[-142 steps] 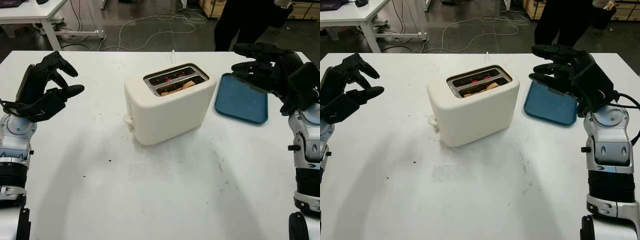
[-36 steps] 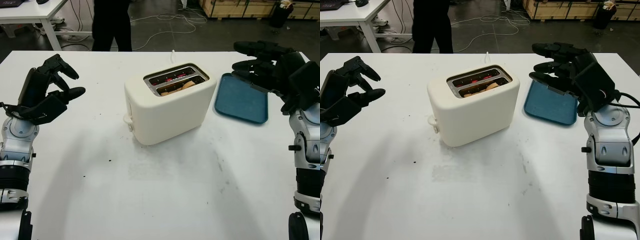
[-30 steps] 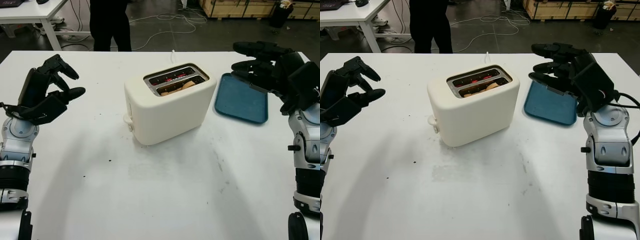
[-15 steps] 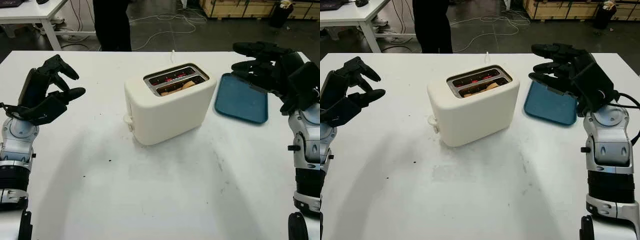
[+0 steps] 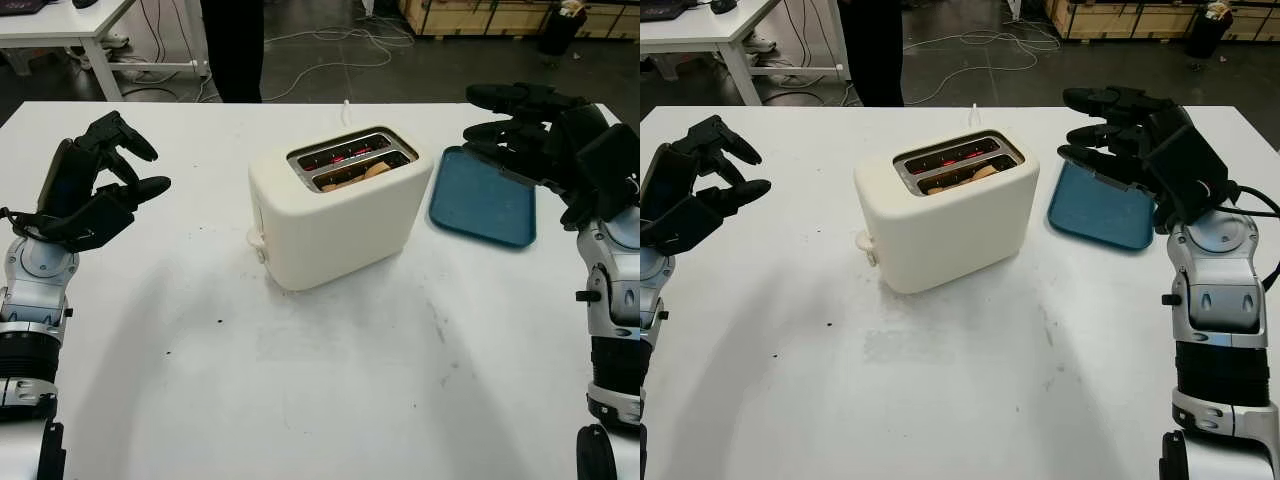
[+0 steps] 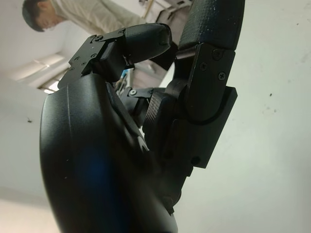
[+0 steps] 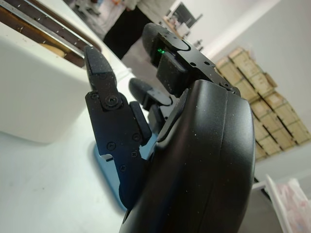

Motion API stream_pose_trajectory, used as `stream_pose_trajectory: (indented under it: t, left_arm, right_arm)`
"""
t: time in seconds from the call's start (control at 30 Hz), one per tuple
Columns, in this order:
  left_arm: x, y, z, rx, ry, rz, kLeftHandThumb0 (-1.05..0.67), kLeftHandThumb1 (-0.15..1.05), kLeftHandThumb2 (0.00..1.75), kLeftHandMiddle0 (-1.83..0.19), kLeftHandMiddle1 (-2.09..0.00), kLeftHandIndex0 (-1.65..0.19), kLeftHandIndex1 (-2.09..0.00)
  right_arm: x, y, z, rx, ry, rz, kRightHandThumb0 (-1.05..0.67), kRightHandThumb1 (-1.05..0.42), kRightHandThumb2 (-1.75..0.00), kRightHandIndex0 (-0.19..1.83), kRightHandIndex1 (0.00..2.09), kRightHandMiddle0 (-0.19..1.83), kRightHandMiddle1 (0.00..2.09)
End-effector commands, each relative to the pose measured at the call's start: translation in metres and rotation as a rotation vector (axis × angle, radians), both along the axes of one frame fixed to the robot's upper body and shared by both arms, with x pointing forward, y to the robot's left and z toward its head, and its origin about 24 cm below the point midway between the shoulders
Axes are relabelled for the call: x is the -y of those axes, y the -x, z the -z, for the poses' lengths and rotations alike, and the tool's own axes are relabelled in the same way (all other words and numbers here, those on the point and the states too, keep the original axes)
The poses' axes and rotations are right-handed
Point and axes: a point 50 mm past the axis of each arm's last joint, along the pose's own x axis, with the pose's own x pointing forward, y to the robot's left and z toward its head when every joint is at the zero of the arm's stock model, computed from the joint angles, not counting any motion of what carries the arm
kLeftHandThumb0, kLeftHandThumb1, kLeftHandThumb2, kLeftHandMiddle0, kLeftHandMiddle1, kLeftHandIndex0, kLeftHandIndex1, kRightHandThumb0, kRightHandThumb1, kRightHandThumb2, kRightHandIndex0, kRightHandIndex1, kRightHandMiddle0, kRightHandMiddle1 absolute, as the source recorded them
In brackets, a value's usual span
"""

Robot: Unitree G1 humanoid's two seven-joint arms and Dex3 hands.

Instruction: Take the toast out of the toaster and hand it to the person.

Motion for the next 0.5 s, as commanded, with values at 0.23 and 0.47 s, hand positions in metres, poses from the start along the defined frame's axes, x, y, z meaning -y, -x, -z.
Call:
stream_pose_trajectory:
  t: [0.23,0.47]
  left_arm:
    - [0.0021,-0.0006,-0.0032,0.012,0.002,0.006,-1.05,0.92,0.18,-0.58,-1.62,-0.39,-1.58]
    - [0.0022,-0.0004,-0.0041,0.021,-0.010,0.006,-1.05,0.92,0.20,-0.58,-1.63,-0.38,-1.59]
  right_arm:
    - [0.0018,0.0017,-0.0001,0.003,0.000,0.008,-0.37,-0.78,0.00,0.53,0.66,0.76,0.00]
    - [0.0003,0.0007,0.0015,-0.007,-0.012,0.013,-0.37,-0.77,0.00,0.53,0.65,0.77,0.00]
